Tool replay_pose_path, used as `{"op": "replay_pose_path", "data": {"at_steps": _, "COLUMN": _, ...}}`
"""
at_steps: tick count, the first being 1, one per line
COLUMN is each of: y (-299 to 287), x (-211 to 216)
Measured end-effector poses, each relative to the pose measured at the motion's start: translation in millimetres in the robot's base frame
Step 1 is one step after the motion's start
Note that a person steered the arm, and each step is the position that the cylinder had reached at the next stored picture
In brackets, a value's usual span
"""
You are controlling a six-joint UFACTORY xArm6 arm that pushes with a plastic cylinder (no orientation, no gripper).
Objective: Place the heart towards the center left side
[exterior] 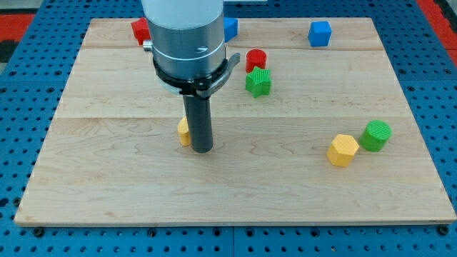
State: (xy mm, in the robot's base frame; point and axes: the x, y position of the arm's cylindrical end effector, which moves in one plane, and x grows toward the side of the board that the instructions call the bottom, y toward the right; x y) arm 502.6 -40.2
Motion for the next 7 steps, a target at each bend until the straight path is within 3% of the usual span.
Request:
{"op": "replay_pose_path", "data": {"at_steps": 2, "y": 35.7, "x": 6.8}}
{"op": "replay_pose_path", "data": {"at_steps": 3, "y": 19.1, "x": -14.4}}
{"op": "replay_pose_path", "data": {"at_steps": 4, "y": -58.7, "x": -17.3}}
{"op": "replay_pose_path", "data": {"at_steps": 5, "y": -86.9, "x": -18.2}}
{"op": "replay_pose_path", "data": {"at_steps": 6, "y": -94.9, "x": -45.2}}
{"op": "replay_pose_path", "data": {"at_steps": 7, "y": -67.0, "x": -37.7}}
